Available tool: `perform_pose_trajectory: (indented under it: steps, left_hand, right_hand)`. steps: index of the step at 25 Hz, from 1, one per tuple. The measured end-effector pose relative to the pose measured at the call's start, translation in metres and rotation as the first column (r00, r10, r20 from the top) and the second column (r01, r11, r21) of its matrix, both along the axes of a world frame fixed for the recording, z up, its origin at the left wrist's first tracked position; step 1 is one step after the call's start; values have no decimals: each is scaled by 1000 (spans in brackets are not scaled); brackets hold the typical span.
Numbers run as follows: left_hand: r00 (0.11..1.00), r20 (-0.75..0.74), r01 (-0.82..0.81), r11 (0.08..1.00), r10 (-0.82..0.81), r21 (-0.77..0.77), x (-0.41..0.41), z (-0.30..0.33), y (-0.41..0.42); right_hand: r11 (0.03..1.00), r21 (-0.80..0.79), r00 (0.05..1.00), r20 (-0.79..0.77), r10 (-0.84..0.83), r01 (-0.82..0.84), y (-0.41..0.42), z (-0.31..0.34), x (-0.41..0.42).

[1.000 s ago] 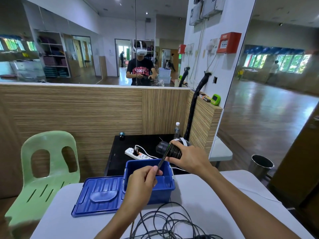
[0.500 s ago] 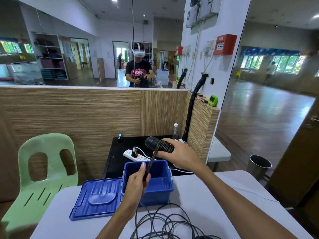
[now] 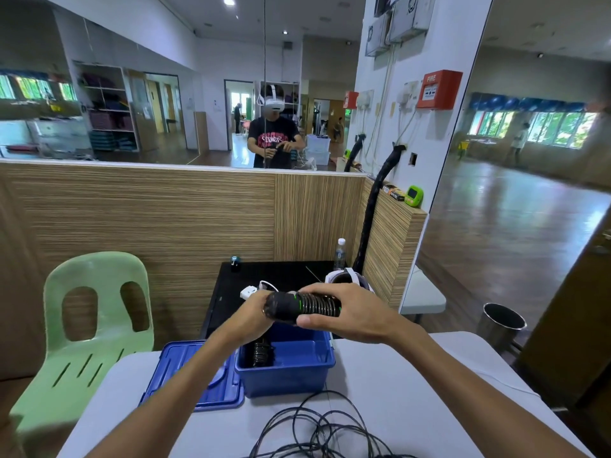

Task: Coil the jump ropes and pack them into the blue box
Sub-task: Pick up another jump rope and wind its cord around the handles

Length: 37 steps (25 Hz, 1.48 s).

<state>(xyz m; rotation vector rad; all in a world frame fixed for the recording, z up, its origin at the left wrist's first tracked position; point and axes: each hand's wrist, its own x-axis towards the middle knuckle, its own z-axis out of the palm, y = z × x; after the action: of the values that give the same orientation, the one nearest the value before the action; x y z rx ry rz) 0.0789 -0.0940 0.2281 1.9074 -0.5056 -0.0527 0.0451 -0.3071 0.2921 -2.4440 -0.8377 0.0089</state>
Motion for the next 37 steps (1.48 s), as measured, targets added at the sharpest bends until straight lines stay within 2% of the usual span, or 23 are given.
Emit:
perform_pose_trajectory:
  steps: [1,3,5,7,8,10,12,15,17,21,23,27,28,30,33,35,37]
  left_hand:
    - [998,-22,59,998,-59,-11,3,3,0]
    - [997,15,68,994,-70,82,12,9,0]
    - [973,217,-4,938,-76,348,20,19,1]
    - [894,424,-170,766,-145,620,21,33,1]
    - [851,495,-270,662,-176,699,16,43,-1]
    - [795,566,-419,480,-216,771,3,59,-9]
    - [778,587,-509,325,-224,797,-6,70,-18]
    - [806,581,-552,213,-112,806,-19,82,-26]
    - [792,610,-589,225,-29,776,-29,83,-32]
    - [769,627,-621,381,127,685,-58,70,-46]
    - [768,621,-620,417,154,664,-69,61,-51]
    - [681,702,-678,541,208,497,-76,47,-51]
    - [686,681,-674,579,258,459,-77,38,-52]
    - [704,570,-669,665,424,332,-80,24,-54]
    - [774,362,-584,807,519,92,-80,20,-55]
    - [827,145,-539,839,543,-72,-75,24,-53]
    - [852,45,-510,846,522,-155,-74,26,-53]
  right_hand:
    - [999,-41,999,34,16,-15,-1,2,-3]
    - [989,-146,992,117,51,-34,0,3,-8]
    - [968,-251,976,207,71,-17,1,1,-10]
    - [946,-323,960,270,78,14,1,-1,-9]
    - [939,-344,954,286,85,19,2,-3,-8]
    - [919,-394,943,315,108,26,4,-9,-7]
    - [901,-430,934,343,101,60,8,-14,-5]
    - [901,-393,924,381,-23,184,9,-15,3]
    - [894,-344,893,435,-120,287,8,-14,12]
    - [856,-277,805,545,-235,437,12,-18,22]
    - [844,-236,787,540,-298,482,12,-16,24]
    - [848,-116,771,493,-403,517,6,-5,33]
    - [848,-105,773,483,-413,519,4,-4,34]
    - [853,-115,784,471,-404,509,3,-7,34]
    - [852,-115,788,459,-411,511,2,-12,31]
    - [854,-107,792,447,-415,508,2,-14,30]
    - [855,-105,791,448,-416,509,1,-12,31]
